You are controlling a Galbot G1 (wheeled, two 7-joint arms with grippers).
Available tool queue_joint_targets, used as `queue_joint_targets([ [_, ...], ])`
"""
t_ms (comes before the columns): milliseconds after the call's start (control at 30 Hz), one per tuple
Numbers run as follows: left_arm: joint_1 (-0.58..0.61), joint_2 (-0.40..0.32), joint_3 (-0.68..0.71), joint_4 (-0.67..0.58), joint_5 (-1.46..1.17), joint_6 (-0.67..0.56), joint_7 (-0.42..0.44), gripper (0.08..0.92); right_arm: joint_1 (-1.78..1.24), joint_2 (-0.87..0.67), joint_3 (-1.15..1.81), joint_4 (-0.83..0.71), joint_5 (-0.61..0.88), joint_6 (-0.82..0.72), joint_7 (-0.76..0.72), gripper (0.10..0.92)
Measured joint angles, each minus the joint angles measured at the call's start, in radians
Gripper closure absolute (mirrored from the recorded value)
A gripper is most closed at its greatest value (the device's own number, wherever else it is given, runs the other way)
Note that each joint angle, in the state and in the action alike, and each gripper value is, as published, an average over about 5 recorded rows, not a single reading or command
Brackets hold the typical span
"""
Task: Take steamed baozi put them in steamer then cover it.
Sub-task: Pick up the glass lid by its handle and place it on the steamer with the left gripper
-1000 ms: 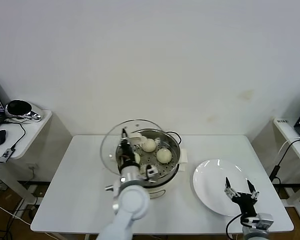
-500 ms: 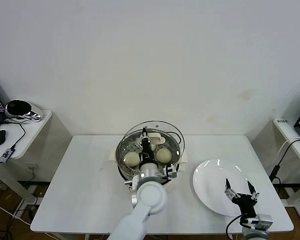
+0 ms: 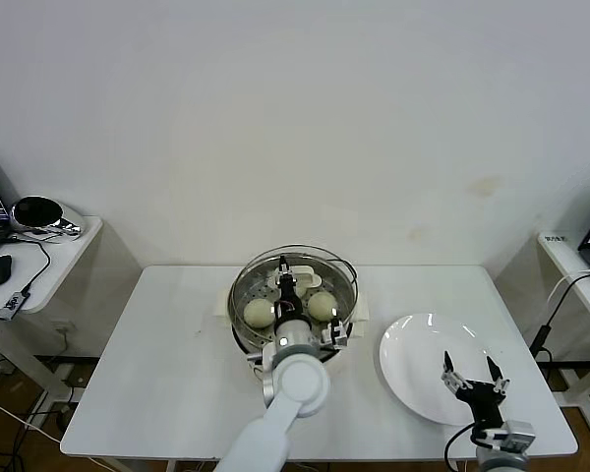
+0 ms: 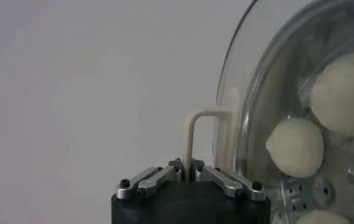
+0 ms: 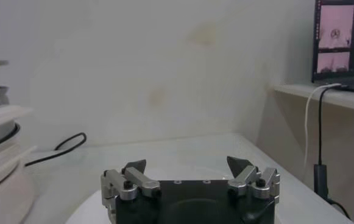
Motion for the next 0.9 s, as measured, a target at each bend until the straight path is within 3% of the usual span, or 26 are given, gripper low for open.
queue_joint_targets([
  [900, 0.001, 0.009, -0.011, 0.013, 0.010, 0.000, 0.058, 0.850, -0.003, -0.001, -0.003, -0.010, -0.008, 0.009, -0.001, 0.203],
])
